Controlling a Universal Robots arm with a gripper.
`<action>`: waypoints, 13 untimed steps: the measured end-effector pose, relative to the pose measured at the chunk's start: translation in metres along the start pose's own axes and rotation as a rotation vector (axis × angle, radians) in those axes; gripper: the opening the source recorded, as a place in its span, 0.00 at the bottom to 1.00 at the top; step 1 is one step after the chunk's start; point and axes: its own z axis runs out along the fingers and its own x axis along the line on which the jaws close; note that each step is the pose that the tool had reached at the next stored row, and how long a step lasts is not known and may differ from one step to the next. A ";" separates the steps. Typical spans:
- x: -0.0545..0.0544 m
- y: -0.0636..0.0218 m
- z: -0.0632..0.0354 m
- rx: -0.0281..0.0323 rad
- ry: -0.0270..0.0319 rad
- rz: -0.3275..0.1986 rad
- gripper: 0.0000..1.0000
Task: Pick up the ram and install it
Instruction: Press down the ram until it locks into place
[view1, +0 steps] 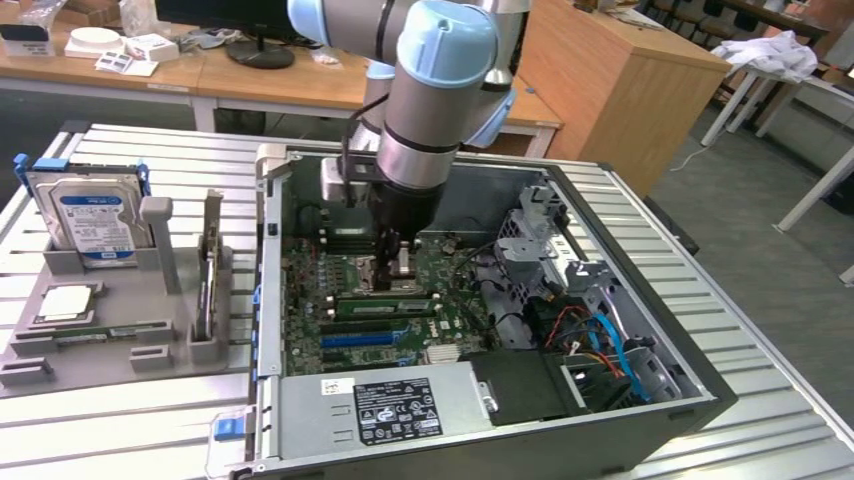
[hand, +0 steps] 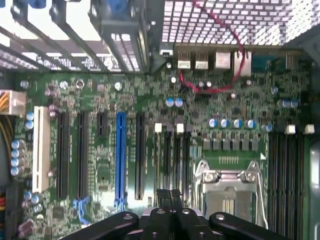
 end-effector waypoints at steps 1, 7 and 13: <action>0.000 0.0019 0.0001 0.0002 0.0000 0.000 0.11; 0.000 0.0112 0.0004 0.0009 0.0000 0.000 0.11; 0.000 0.0129 0.0004 0.0009 0.0001 0.000 0.11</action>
